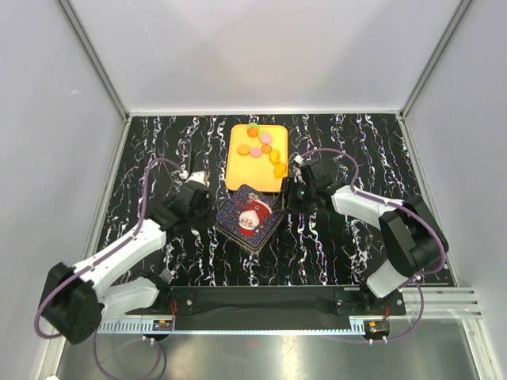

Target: Pack the cookies

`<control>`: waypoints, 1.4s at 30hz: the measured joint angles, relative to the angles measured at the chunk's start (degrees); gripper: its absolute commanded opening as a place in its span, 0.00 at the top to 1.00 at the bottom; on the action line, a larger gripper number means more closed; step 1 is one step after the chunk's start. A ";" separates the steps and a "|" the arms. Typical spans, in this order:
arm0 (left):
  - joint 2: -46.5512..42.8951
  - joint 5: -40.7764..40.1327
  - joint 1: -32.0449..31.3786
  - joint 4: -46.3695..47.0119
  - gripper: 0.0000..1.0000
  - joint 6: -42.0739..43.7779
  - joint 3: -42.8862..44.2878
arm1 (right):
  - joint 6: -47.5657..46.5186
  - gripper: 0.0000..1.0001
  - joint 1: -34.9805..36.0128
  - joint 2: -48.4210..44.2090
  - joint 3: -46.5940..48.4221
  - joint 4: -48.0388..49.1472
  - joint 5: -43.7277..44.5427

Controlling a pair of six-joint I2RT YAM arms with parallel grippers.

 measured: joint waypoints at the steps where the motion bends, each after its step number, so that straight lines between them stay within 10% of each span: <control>1: 1.25 -0.17 -0.39 0.20 1.00 0.15 -0.83 | -0.02 0.42 0.00 0.00 0.00 0.02 -0.02; 25: 3.39 -4.35 -1.70 -9.01 1.00 3.76 11.23 | -1.31 0.44 0.00 -0.42 0.13 -0.44 1.09; 42: 10.86 -3.08 -2.38 -2.78 1.00 3.19 1.38 | -1.97 0.43 -0.07 -0.46 0.13 -0.46 1.16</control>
